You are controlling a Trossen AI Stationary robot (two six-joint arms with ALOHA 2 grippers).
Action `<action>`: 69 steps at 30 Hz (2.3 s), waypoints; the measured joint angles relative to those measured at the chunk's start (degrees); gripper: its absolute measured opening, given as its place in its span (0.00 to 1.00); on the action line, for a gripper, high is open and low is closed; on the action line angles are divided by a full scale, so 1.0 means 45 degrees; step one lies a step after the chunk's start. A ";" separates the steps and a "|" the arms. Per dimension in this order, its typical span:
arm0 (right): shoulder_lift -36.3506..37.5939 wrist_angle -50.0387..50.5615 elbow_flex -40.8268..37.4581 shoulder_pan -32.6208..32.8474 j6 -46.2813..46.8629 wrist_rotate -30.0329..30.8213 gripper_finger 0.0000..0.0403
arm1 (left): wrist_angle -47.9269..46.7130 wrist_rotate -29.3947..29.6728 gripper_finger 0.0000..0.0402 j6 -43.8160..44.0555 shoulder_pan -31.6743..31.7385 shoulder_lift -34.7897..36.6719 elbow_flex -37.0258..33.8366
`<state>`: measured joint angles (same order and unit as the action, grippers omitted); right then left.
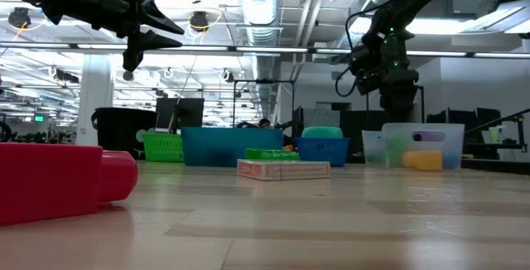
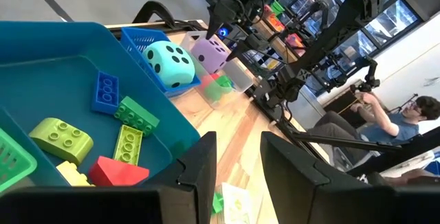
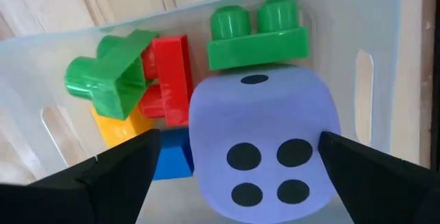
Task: Pick & Place Toys
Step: Put the purple dice into the blue bin
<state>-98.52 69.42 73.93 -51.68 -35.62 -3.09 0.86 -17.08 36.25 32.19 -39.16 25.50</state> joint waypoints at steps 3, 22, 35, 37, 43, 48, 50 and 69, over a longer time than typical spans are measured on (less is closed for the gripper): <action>-0.0008 0.0180 0.0000 0.0090 0.0005 0.0039 0.97 | 0.0000 0.0000 0.27 0.0000 -0.0001 -0.0005 0.0000; 0.0058 -0.0288 0.0638 -0.0146 -0.0520 0.0034 0.97 | 0.0000 -0.0015 0.27 0.0005 0.0004 -0.0005 0.0000; 0.0077 -0.0223 -0.0175 -0.0189 -0.0972 -0.0005 0.97 | 0.0005 -0.0019 0.27 0.0005 0.0002 -0.0003 0.0003; 0.0107 -0.0258 -0.0315 -0.0194 -0.1182 0.0018 0.97 | 0.0005 -0.0022 0.27 0.0006 0.0002 -0.0004 0.0002; 0.0090 -0.0689 -0.0751 -0.0325 -0.1457 0.0002 0.97 | 0.0005 -0.0024 0.27 0.0005 -0.0001 -0.0001 0.0004; 0.0121 -0.1185 -0.1170 -0.0452 -0.1428 0.0121 0.97 | 0.0005 -0.0023 0.27 0.0005 0.0000 -0.0004 0.0002; 0.0126 -0.1257 -0.1262 -0.0452 -0.1466 0.0216 0.97 | 0.0005 -0.0019 0.27 0.0005 0.0004 -0.0003 0.0000; 0.0097 -0.1452 -0.1307 -0.0950 0.0136 -0.0627 0.97 | 0.0003 -0.0010 0.27 -0.0063 0.0002 -0.0005 0.0000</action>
<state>-98.08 62.89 68.05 -55.96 -35.00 -5.91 0.88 -17.12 35.97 32.20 -39.18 25.50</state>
